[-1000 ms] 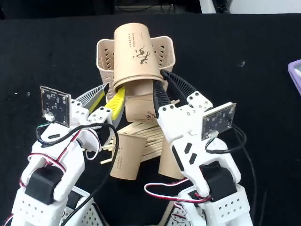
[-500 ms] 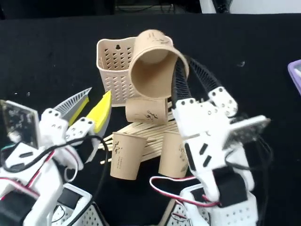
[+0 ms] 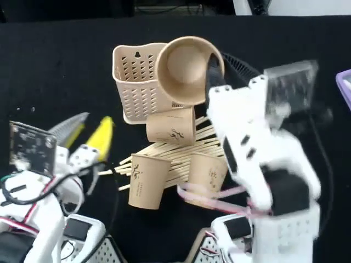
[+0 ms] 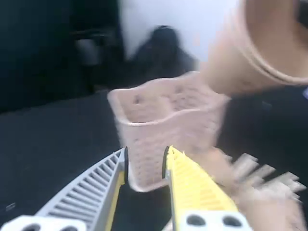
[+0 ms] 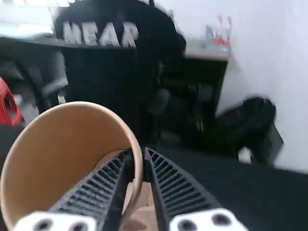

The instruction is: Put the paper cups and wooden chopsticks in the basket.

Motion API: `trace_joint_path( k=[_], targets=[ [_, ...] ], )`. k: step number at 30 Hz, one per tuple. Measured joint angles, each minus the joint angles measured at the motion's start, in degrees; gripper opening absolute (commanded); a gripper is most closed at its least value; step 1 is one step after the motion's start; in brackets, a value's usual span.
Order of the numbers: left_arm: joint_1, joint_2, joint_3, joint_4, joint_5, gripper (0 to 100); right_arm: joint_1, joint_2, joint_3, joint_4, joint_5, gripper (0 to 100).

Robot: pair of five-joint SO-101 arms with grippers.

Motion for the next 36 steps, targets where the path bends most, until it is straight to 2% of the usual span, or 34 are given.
trace_joint_path(
  k=[6, 12, 16, 23, 27, 32, 36],
  targets=[
    [-17.7, 0.0, 7.3, -4.8, -0.4, 14, 2.1, 12.7, -12.8, 8.3, 0.0, 1.1],
    [-26.5, 0.5, 27.0, -15.6, -0.4, 14, 2.1, 19.9, -19.9, 9.3, 0.0, 1.1],
    [-27.9, 0.7, 37.6, -22.7, 0.1, 14, 2.1, 23.8, -21.0, 9.3, 0.0, 1.1],
    [-27.9, 0.7, 50.2, -31.0, 11.2, 14, 0.9, 26.9, -21.4, 11.2, -2.8, 1.1],
    [-28.7, 0.7, 56.3, -36.0, 14.8, 14, 0.9, 28.9, -22.4, 11.2, -3.0, 1.1],
    [-28.7, 0.7, 63.3, -43.3, 16.7, 14, 0.9, 32.5, -24.5, 10.6, -3.0, 1.1],
    [-28.7, 0.7, 64.5, -44.5, 16.9, 14, 1.0, 35.4, -27.7, 10.6, -3.0, 1.1]
  ],
)
